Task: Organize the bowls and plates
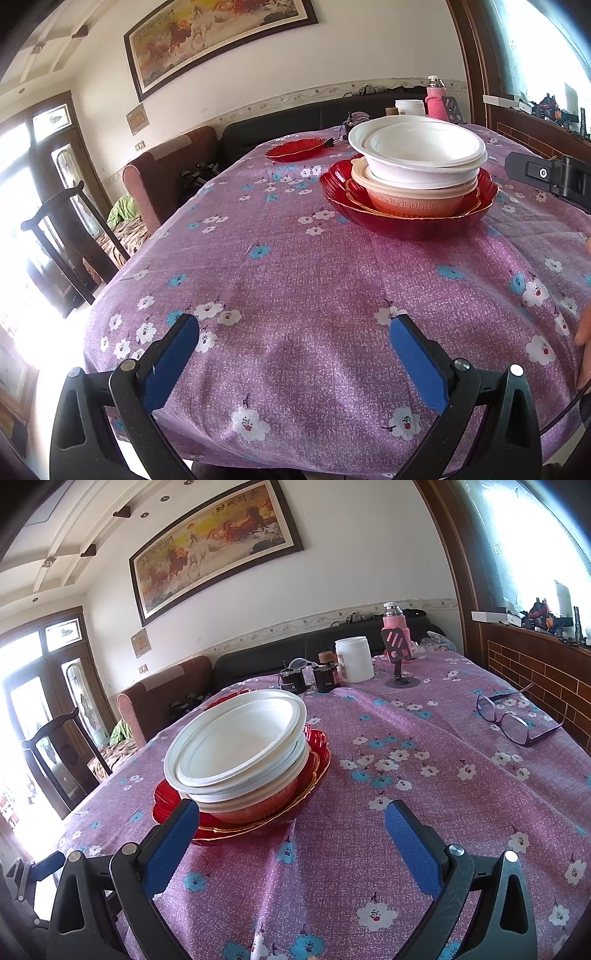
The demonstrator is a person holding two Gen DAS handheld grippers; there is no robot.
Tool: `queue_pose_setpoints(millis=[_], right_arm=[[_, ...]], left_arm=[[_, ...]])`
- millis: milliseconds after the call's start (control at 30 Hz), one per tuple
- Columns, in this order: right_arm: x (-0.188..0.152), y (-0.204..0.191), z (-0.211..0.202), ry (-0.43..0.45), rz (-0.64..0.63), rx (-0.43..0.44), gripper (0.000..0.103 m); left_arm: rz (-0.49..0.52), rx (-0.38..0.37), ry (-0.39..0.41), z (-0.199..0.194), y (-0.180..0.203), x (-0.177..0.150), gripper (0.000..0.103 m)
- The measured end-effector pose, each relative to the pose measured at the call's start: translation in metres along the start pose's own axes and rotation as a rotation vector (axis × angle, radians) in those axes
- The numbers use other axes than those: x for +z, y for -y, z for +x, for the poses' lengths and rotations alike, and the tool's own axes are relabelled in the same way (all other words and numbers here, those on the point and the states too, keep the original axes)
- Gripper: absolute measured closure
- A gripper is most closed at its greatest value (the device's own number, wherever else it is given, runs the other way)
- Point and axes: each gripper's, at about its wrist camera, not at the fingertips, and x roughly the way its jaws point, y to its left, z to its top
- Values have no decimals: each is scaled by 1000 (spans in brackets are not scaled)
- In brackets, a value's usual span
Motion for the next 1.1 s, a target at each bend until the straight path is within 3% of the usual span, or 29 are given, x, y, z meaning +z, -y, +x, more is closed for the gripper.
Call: queue_pose_setpoints(millis=[1100], right_arm=[[0,1,0,-1,4,-3,1]], left_arm=[[0,3,-13,3,-1,-3,0]])
